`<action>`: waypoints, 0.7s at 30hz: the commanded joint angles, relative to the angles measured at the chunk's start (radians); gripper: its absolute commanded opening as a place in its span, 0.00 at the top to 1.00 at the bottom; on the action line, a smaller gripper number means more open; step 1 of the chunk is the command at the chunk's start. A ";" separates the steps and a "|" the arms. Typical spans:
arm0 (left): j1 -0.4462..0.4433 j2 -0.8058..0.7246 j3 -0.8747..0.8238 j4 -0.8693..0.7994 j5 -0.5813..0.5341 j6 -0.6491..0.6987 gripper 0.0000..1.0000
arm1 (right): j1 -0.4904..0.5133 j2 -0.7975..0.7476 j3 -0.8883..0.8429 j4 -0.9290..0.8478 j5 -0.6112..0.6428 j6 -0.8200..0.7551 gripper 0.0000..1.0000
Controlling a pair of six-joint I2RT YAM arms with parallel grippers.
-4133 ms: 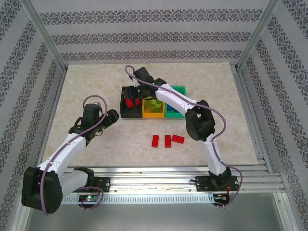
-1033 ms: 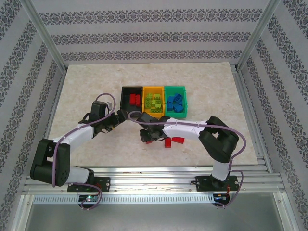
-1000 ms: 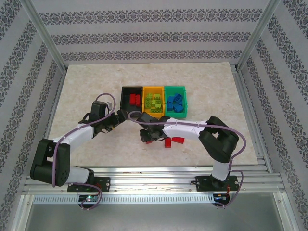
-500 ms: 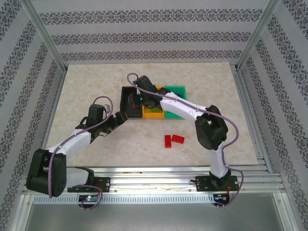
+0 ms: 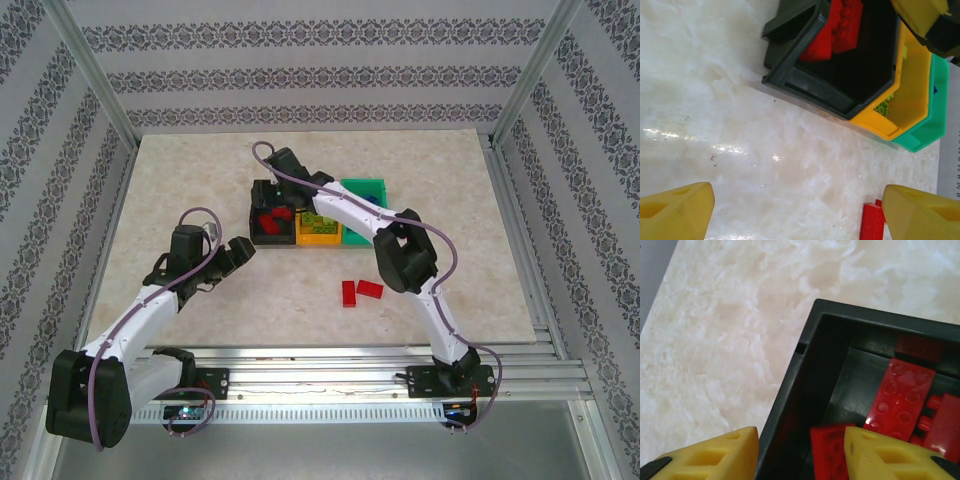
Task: Sort the legos into containers by color
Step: Place the lego in the container, then pick up the lego from the bottom-center of the table.
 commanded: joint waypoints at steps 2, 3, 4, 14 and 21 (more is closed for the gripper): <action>0.017 -0.003 0.014 -0.033 -0.011 0.020 0.13 | 0.008 -0.149 -0.179 0.039 0.002 -0.013 0.50; 0.016 0.005 0.014 -0.022 -0.005 0.019 0.13 | 0.008 -0.193 -0.240 0.058 0.007 -0.017 0.50; 0.017 0.014 0.016 -0.013 -0.001 0.016 0.13 | 0.009 -0.234 -0.299 0.075 0.012 -0.020 0.50; 0.017 0.129 0.026 0.087 0.036 0.011 0.13 | 0.010 -0.667 -0.853 0.086 0.123 0.006 0.49; 0.018 0.187 0.035 0.160 0.043 0.007 0.13 | 0.014 -0.899 -1.103 -0.024 0.161 0.068 0.49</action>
